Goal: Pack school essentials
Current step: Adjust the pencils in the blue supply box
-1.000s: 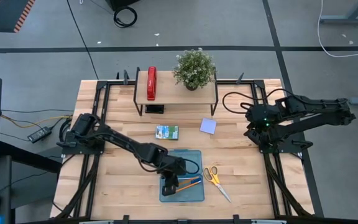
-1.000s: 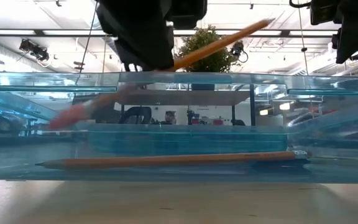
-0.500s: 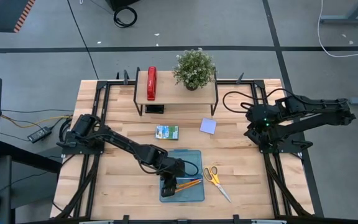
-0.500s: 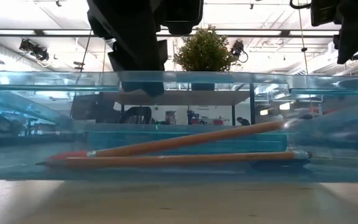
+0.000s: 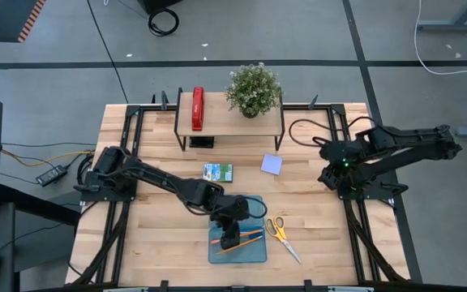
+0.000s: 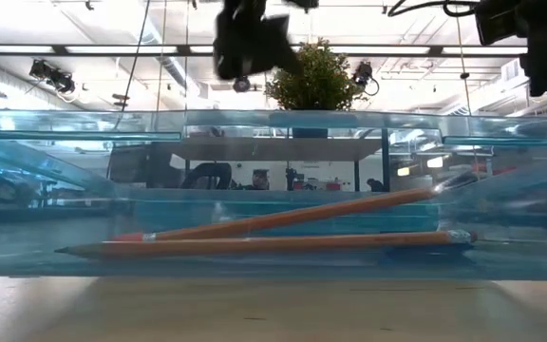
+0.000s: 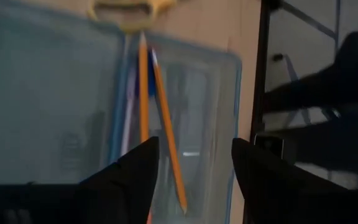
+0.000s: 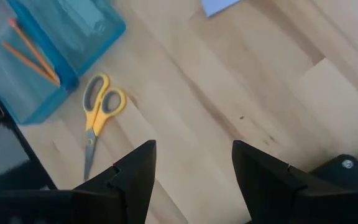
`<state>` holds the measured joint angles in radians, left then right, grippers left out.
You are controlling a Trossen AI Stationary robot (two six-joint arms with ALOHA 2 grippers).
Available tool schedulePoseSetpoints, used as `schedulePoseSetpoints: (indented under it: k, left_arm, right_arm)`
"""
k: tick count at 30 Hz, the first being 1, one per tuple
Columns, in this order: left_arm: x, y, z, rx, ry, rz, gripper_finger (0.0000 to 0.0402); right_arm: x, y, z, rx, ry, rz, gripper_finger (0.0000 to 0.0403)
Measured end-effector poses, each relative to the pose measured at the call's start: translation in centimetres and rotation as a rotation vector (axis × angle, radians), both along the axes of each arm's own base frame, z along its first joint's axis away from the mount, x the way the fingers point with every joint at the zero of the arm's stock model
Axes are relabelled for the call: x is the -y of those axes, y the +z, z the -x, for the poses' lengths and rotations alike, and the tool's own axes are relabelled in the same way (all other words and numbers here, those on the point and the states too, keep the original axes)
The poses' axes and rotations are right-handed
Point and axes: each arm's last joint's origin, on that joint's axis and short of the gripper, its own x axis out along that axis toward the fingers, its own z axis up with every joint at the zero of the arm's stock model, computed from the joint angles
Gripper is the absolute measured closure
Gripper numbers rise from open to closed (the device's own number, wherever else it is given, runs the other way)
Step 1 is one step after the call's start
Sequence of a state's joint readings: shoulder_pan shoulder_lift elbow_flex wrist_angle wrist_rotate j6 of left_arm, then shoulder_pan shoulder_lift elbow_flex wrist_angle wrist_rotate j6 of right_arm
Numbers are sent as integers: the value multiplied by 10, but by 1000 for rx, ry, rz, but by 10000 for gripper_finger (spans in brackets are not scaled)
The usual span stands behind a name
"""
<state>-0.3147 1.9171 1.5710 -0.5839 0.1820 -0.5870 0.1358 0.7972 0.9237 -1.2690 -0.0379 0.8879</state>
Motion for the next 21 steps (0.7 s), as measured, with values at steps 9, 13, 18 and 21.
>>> schedulePoseSetpoints:
  k: [9,13,18,21]
  left_arm:
    - [-2,47,-8,145,-33,-134,221]
    - [-5,42,-2,80,-66,-176,225]
    - [-13,48,18,-38,-103,-239,228]
    - [-17,62,33,-57,-89,-258,235]
  right_arm:
    - [-31,-5,-35,74,-5,-41,153]
    - [-50,-12,-54,97,-68,-68,150]
    - [-85,-27,-80,131,-94,-119,150]
    - [-105,-46,-101,134,-71,-110,150]
